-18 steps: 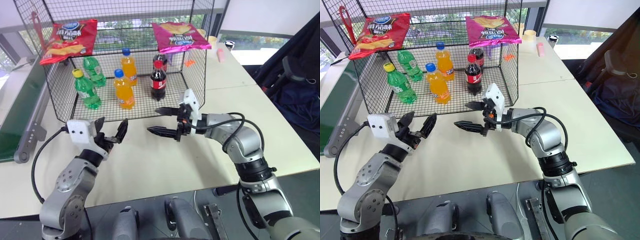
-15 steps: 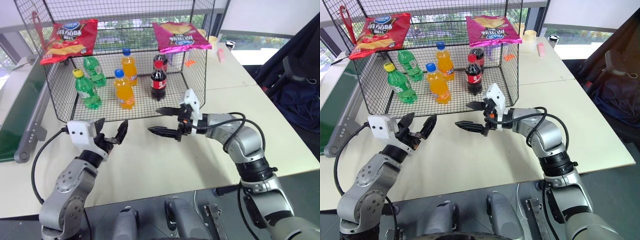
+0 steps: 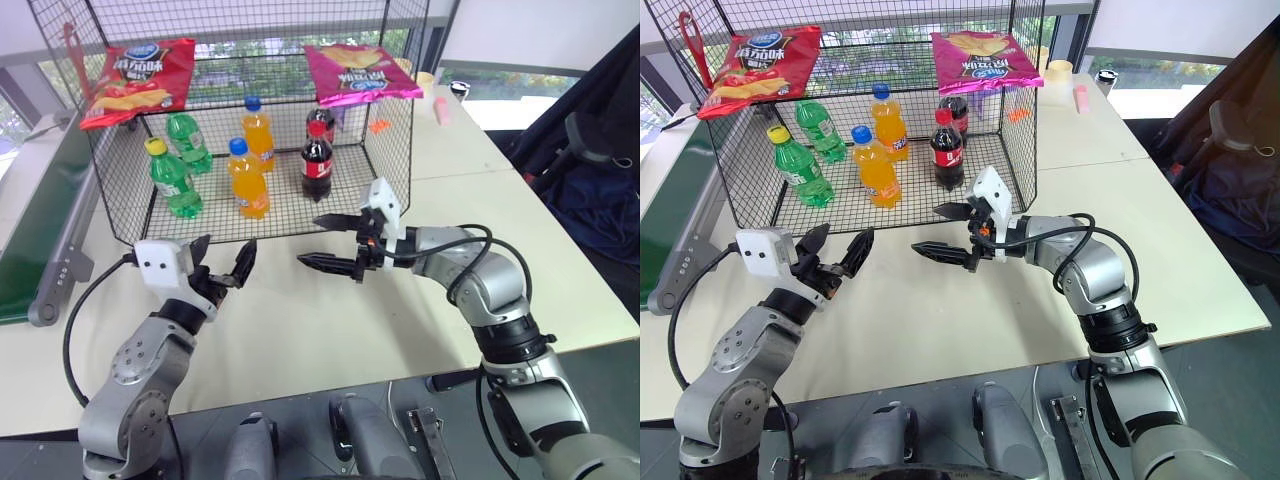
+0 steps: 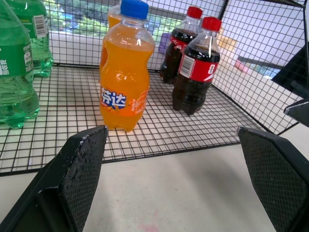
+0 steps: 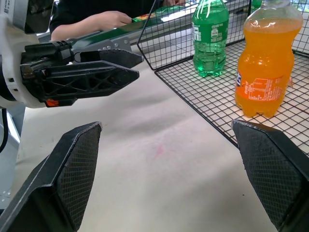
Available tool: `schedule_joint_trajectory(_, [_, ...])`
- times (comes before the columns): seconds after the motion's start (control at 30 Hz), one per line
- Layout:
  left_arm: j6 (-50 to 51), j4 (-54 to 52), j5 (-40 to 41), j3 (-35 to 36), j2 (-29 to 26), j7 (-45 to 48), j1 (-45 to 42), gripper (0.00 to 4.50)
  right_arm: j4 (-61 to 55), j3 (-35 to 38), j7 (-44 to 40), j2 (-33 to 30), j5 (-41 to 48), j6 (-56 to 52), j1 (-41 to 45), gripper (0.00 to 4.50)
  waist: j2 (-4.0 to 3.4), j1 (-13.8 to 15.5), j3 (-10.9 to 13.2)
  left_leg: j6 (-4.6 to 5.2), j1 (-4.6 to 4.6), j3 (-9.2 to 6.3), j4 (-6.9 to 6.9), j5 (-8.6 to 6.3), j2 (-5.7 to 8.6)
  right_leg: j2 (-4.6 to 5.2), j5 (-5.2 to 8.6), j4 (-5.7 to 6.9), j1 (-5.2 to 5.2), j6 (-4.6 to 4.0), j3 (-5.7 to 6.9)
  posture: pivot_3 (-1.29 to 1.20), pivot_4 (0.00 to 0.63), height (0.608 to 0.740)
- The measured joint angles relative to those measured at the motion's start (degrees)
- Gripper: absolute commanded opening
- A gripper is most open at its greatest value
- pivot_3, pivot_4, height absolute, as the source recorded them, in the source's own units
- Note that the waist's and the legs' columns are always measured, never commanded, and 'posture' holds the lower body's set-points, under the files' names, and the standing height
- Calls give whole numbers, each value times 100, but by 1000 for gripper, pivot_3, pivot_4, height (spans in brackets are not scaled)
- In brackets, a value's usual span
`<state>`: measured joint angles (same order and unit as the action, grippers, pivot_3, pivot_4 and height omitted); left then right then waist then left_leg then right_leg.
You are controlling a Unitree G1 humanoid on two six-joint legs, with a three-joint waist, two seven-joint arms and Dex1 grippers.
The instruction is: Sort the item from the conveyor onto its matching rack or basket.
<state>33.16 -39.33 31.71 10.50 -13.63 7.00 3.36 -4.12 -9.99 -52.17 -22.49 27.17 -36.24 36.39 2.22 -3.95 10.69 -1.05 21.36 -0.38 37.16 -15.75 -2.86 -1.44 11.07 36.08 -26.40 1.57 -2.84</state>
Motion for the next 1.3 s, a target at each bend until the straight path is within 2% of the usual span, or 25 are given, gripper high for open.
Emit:
schedule_joint_trajectory(0.4, [22,-156,210,692,-377,48,569,4500,3,-34,-17,-28,-120,31,-6,4444,0,0,0,0,1,1,2,0,0,0,1,-2,-1,-1,0,0,150,740])
schedule_joint_trajectory(1.3, [-354,-175,-158,467,-232,41,712,4500,230,-67,-234,97,-344,240,22,4444,0,-1,0,0,1,1,-1,0,0,0,1,-2,-2,-1,0,0,150,740])
